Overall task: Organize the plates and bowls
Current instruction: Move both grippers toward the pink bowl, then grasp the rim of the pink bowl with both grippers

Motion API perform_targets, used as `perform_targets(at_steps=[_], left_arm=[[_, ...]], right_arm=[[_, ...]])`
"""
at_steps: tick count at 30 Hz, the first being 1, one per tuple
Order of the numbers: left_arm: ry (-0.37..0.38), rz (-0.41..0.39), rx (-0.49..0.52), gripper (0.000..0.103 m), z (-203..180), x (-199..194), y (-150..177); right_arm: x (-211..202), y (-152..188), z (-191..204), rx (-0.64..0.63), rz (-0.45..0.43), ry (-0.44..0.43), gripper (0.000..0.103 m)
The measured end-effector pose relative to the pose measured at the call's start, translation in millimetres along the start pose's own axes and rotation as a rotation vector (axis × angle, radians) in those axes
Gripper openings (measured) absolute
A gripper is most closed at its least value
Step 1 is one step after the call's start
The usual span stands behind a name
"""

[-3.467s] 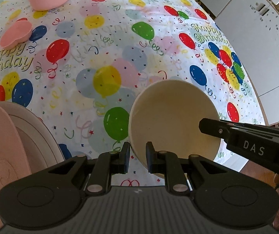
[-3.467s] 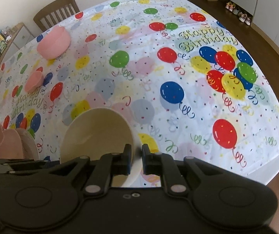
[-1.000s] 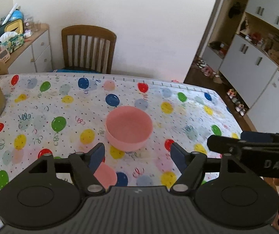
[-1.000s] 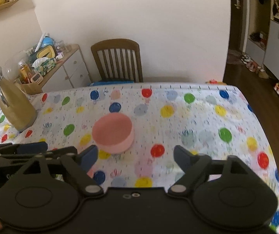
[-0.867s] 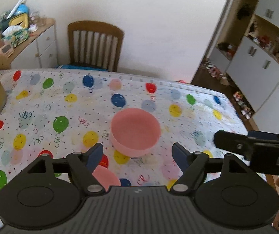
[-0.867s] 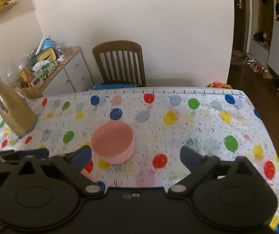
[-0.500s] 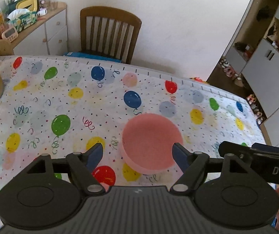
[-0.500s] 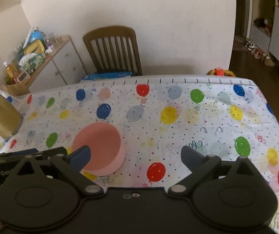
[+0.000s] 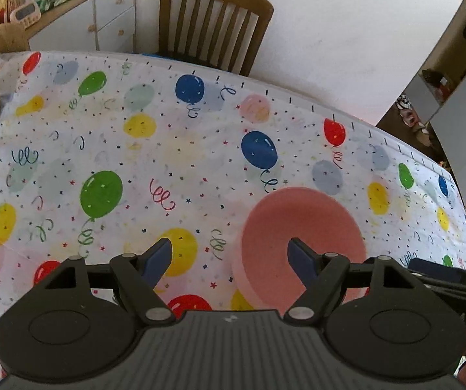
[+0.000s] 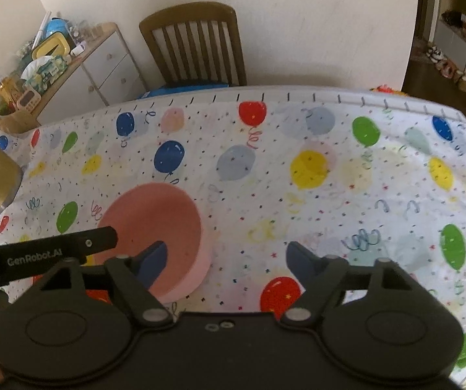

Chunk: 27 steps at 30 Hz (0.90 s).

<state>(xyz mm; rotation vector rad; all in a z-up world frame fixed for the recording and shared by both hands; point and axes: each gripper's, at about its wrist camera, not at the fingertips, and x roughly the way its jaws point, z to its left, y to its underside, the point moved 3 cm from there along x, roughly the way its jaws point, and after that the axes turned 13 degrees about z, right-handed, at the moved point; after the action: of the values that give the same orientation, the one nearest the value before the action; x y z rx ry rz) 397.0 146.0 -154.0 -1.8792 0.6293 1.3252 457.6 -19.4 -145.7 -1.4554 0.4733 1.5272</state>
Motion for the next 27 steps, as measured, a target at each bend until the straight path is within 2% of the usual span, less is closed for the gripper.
perform_targets(at_steps=[4,7,9,11,12,14,19,23,27], left_arm=[[-0.033,-0.004,0.000,0.077,-1.7,8.5,-0.9],[-0.035,0.000,-0.017,0.076,-1.8,12.6,-1.4],[-0.032,0.003,-0.028,0.071,-0.8,15.5,-2.4],[-0.020,0.015,-0.031,0.057,-0.3,18.5,-2.7],[-0.019,0.018,-0.033,0.055,0.3,19.5,-2.6],[-0.018,0.021,-0.036,0.040,0.5,21.1,-2.1],[0.003,0.019,-0.045,0.031,1.2,22.3,-1.0],[0.017,0.021,-0.042,0.020,-0.1,22.4,1.2],[0.029,0.019,-0.019,0.014,-4.3,20.3,5.7]], right_arm=[[11.0,-4.3,4.4,0.009,0.007,-0.001,0.070],[18.3,-7.5,9.0,0.005,0.017,-0.002,0.060],[21.3,-8.3,11.5,0.005,0.022,-0.002,0.053],[23.3,-9.0,12.8,0.005,0.022,-0.004,0.049],[24.4,-9.2,13.4,0.005,0.024,-0.003,0.047],[26.8,-10.0,13.9,0.010,0.029,0.002,0.038],[32.0,-9.1,13.3,0.033,0.042,0.013,0.021],[32.1,-6.7,15.4,0.038,0.039,-0.002,0.008],[30.8,-2.8,19.8,0.033,0.047,0.010,0.008]])
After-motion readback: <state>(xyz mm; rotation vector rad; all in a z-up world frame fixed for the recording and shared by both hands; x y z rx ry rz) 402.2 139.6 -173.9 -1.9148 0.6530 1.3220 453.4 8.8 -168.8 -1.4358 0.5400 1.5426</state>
